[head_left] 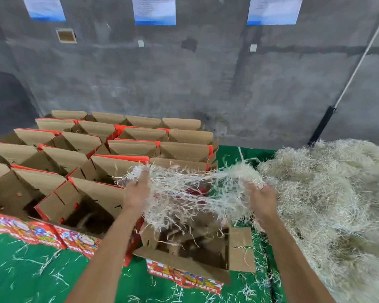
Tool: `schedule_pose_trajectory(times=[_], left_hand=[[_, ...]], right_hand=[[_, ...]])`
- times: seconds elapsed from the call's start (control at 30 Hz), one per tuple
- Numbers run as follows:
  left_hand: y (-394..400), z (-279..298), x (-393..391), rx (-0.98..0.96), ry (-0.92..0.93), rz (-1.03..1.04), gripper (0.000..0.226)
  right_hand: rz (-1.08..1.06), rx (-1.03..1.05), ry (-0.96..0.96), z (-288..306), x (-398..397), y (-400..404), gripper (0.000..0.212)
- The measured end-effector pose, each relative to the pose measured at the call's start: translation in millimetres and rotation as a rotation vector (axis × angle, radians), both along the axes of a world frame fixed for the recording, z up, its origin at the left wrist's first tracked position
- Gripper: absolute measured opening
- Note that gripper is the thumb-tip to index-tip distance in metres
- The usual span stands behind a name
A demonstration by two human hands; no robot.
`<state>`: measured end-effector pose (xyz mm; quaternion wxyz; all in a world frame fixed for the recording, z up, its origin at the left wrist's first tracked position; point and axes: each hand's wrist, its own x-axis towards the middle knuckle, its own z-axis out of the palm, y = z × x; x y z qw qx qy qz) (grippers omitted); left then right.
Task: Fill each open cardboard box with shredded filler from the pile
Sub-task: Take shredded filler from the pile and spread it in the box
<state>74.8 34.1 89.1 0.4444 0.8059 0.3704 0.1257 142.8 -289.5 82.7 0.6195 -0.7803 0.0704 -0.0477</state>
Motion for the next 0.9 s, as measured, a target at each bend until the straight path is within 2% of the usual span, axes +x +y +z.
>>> schedule_pose_trajectory(times=[0.03, 0.1, 0.17, 0.2, 0.23, 0.3, 0.33, 0.4, 0.47, 0.53, 0.6, 0.63, 0.7, 0.8, 0.83, 0.9], left_hand=[[-15.8, 2.8, 3.9, 0.162, 0.100, -0.097, 0.061], [-69.8, 2.1, 12.8, 0.026, 0.067, -0.298, 0.066], [-107.7, -0.3, 12.5, -0.162, -0.063, -0.314, 0.067], [-108.3, 3.6, 6.7, -0.239, -0.139, -0.296, 0.073], [-99.5, 8.9, 3.1, -0.353, -0.222, -0.279, 0.080], [-60.3, 16.5, 0.9, -0.466, -0.334, -0.151, 0.080], [-42.5, 16.6, 1.6, -0.456, -0.315, -0.086, 0.078], [-29.1, 11.8, 2.9, -0.582, -0.256, -0.040, 0.063], [-59.2, 3.5, 3.9, -0.684, -0.253, -0.156, 0.030], [-101.0, -8.6, 2.8, -0.607, -0.191, -0.287, 0.051], [-114.7, -9.4, -5.4, -0.490, -0.142, -0.264, 0.086], [-104.8, -8.4, -8.6, -0.423, -0.185, -0.247, 0.086], [-67.0, -5.5, -9.3, -0.356, -0.314, -0.194, 0.053], [-19.9, -8.2, -6.5, -0.475, -0.395, 0.050, 0.034], [-23.1, -2.7, -8.5, -0.482, -0.395, 0.024, 0.039], [-52.7, -2.0, -4.0, -0.439, -0.257, -0.150, 0.078]], right_hand=[[0.091, -0.015, 0.024, 3.3, -5.0, 15.3, 0.043], [0.380, -0.027, 0.062, 4.1, -22.8, 65.6, 0.033], [0.537, -0.034, -0.004, 4.1, -39.9, 101.6, 0.047], [0.513, -0.020, -0.061, 3.9, -41.6, 101.0, 0.055], [0.456, 0.002, -0.119, 6.4, -38.4, 89.6, 0.053], [0.320, 0.052, -0.154, 8.5, -23.4, 54.6, 0.040], [0.253, 0.056, -0.165, 8.6, -18.5, 40.1, 0.038], [0.148, 0.068, -0.171, 8.9, -19.0, 40.3, 0.039], [0.234, 0.118, -0.130, 3.4, -32.3, 72.1, 0.035], [0.371, -0.042, -0.102, -8.6, -45.7, 105.0, 0.030], [0.391, -0.194, -0.149, -13.1, -43.7, 106.6, 0.037], [0.385, -0.176, -0.142, -9.6, -38.5, 96.8, 0.042], [0.295, -0.114, -0.140, -0.5, -25.9, 66.1, 0.046], [0.040, 0.064, -0.172, 2.0, -12.5, 30.7, 0.046], [0.027, 0.078, -0.133, -1.2, -11.4, 33.3, 0.042], [0.179, -0.034, 0.050, -2.4, -18.4, 59.7, 0.030]])
